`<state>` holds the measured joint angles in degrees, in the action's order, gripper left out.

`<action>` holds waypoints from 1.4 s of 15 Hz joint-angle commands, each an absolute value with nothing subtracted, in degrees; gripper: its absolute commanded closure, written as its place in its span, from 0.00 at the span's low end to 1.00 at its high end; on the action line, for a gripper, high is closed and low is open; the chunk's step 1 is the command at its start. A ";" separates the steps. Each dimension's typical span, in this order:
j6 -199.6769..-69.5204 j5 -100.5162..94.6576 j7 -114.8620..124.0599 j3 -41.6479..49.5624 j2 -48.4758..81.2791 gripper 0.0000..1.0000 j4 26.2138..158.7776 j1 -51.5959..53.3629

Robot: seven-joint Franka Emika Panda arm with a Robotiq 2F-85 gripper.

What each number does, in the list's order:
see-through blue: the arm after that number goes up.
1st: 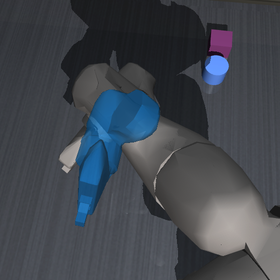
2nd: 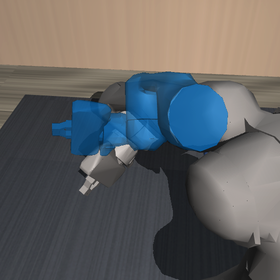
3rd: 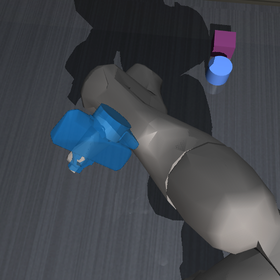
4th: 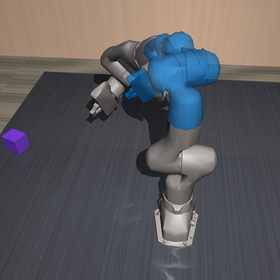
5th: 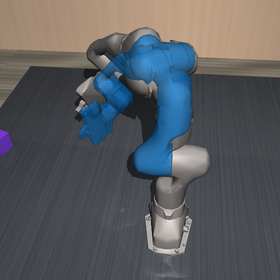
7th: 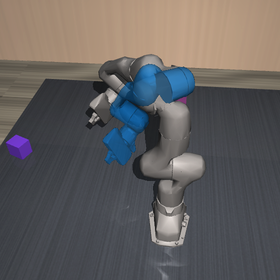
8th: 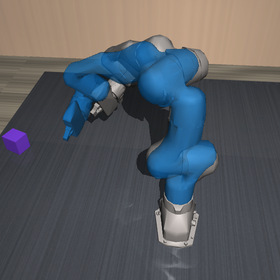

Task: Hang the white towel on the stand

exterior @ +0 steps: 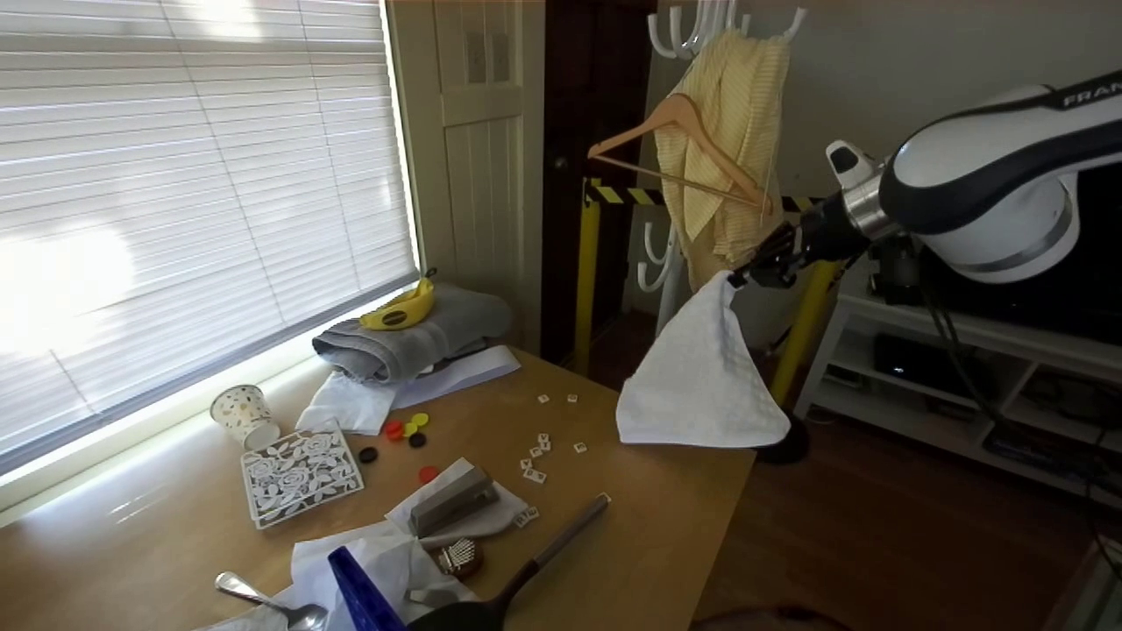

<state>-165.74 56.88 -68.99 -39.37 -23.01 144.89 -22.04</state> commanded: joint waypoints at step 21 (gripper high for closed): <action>-175.40 17.89 -47.26 -34.30 -5.99 0.99 112.51 -23.58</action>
<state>-174.45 24.12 -50.87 -32.21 -9.98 119.17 -19.07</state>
